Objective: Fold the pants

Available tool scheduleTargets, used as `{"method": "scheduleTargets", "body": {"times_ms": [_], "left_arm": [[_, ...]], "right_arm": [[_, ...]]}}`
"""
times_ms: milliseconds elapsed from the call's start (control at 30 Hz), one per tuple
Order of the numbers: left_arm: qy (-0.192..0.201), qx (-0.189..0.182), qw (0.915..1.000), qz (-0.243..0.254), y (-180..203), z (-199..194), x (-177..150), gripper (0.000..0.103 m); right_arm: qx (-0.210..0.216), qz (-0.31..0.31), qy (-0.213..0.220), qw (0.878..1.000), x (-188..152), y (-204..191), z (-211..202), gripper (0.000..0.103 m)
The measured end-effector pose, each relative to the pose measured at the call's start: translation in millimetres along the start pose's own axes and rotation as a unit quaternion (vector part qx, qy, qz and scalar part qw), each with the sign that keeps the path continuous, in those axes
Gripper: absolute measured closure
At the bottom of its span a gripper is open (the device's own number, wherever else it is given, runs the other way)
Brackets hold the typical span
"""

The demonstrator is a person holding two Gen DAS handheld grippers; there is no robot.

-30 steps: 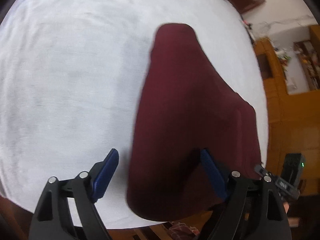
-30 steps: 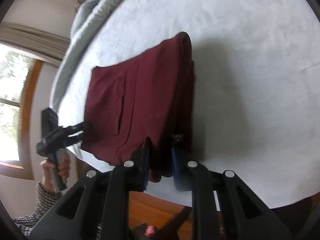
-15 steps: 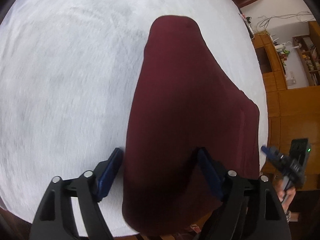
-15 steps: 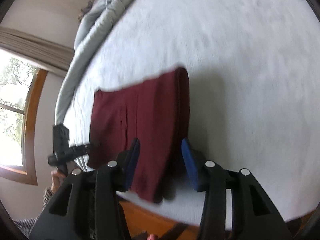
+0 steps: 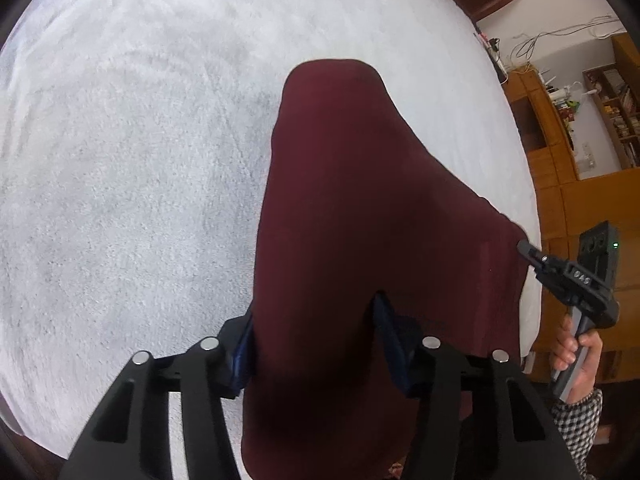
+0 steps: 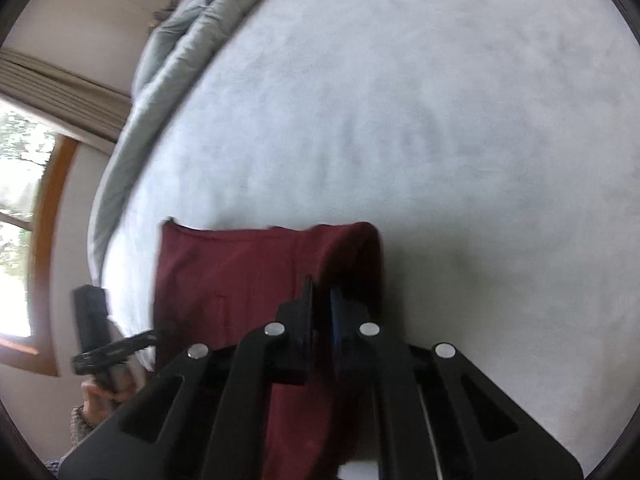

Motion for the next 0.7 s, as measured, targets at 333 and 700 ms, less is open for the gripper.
{"method": "scheduleTargets", "body": {"times_ms": [333, 700], "left_arm": [[-0.008, 0.001, 0.9999, -0.006, 0.6, -0.1, -4.3, 0.046], [-0.044, -0.015, 0.9989, 0.006, -1.3, -18.2, -42.7, 0.026]], "right_arm": [[-0.011, 0.022, -0.001, 1.000, -7.6, 5.6, 11.8, 0.085], [0.043, 0.035, -0.026, 0.998, -94.2, 0.2, -49.2, 0.036]]}}
Point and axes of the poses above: each gripper's, at about its wrist camera, not at the fingertips, and z roughly the way its jaws point, y to its right, x to its top, the point moved 1 cm from there along z, roughly the way its jaws point, and after that the axes turned 11 degrees about y, right-handed, at the moved point
